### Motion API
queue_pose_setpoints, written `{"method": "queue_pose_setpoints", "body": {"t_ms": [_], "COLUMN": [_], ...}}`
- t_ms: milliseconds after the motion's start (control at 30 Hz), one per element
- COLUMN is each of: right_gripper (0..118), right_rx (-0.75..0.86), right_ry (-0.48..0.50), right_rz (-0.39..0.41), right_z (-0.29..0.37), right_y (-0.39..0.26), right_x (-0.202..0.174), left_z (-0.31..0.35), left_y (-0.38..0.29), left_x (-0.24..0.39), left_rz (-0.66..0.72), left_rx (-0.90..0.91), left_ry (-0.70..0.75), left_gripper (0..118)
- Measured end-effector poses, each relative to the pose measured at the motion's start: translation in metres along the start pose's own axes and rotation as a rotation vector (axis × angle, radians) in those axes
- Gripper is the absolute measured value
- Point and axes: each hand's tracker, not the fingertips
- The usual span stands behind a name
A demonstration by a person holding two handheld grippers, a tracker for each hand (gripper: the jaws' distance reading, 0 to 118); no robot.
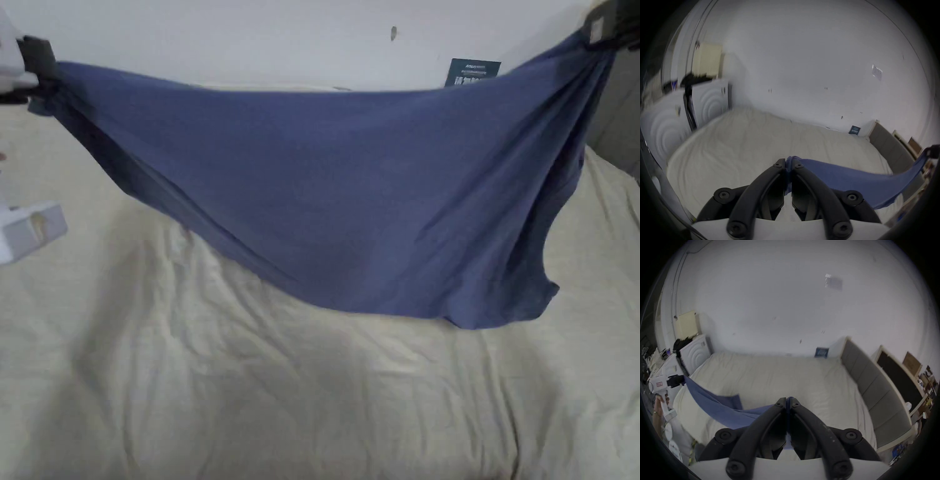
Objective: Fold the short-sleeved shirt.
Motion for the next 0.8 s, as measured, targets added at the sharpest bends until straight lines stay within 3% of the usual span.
{"method": "queue_pose_setpoints", "body": {"t_ms": [133, 467, 667, 800], "right_gripper": [5, 5, 5, 6], "right_rx": [0.074, 0.279, 0.445, 0.516], "right_ry": [-0.062, -0.229, -0.321, -0.317], "right_rz": [-0.073, -0.139, -0.126, -0.132], "right_z": [-0.014, -0.084, -0.106, -0.114], "right_y": [0.049, 0.179, 0.235, 0.253], "right_x": [0.003, 0.0, -0.009, -0.013], "left_z": [-0.017, -0.07, -0.097, -0.115], "left_y": [0.075, 0.224, 0.267, 0.273], "left_x": [0.026, 0.08, 0.095, 0.089], "left_rz": [-0.011, -0.16, -0.166, -0.13], "left_rx": [0.04, 0.17, 0.311, 0.355], "left_ry": [0.004, 0.171, 0.176, 0.183], "left_gripper": [7, 7, 7, 7]}}
